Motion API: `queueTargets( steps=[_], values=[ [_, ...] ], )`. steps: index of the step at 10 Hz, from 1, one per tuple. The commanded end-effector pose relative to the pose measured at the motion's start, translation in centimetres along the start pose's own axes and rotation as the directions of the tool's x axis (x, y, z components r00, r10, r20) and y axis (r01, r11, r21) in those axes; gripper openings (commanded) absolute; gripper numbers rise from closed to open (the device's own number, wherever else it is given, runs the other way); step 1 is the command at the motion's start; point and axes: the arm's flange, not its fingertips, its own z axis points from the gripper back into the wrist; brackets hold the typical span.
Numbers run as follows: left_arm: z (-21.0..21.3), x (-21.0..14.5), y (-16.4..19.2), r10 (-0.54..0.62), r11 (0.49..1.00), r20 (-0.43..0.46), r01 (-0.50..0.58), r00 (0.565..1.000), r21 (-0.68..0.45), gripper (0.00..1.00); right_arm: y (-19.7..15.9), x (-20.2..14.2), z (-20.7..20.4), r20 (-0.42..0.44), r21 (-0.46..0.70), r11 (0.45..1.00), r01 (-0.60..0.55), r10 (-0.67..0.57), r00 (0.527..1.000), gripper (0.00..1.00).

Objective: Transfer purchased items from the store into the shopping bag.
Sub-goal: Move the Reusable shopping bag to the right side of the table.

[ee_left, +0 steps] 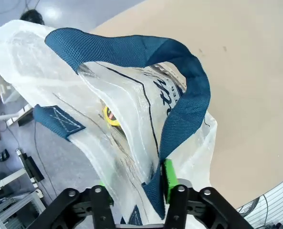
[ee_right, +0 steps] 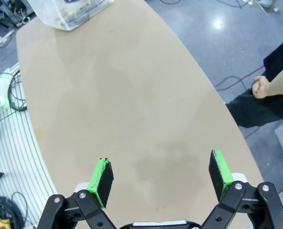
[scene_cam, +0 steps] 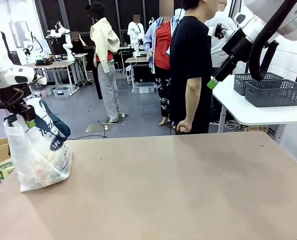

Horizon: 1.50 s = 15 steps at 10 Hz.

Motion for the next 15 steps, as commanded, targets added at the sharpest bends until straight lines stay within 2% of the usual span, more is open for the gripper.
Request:
queueTargets(
  steps=[1, 4, 7, 10, 12, 15],
  values=[
    [1.1, 0.2, 0.2, 0.011, 0.999, -0.006, -0.011, 1.0, -0.041, 1.0, 0.2, 0.1, 0.2, -0.017, 0.006, 1.0, 0.005, -0.005, 1.0, 1.0],
    [3.1, 1.0, -0.4, -0.008, 0.997, 0.018, 0.009, 1.0, -0.08, 1.0, 0.2, 0.1, 0.2, -0.017, 0.006, 1.0, 0.005, -0.005, 1.0, 1.0],
    [6.1, 1.5, -1.8, 0.026, 0.996, 0.068, -0.02, 0.997, -0.09, 1.0, 0.2, 0.1, 0.2, -0.017, 0.006, 1.0, 0.005, -0.005, 1.0, 1.0],
    [8.4, 1.9, -2.7, 0.036, 0.995, 0.077, -0.028, 0.996, -0.098, 1.0, 0.2, 0.1, 0.2, -0.017, 0.006, 1.0, 0.005, -0.005, 1.0, 1.0],
    [8.7, 1.9, -3.5, 0.038, 0.998, 0.074, -0.034, 0.997, -0.058, 1.0, 0.2, 0.1, 0.2, -0.017, 0.006, 1.0, 0.005, -0.005, 1.0, 1.0],
    [8.5, 1.9, -2.8, 0.017, 0.997, 0.079, -0.011, 0.997, -0.077, 1.0, 0.2, 0.1, 0.2, -0.017, 0.006, 1.0, 0.005, -0.005, 1.0, 1.0]
  ],
)
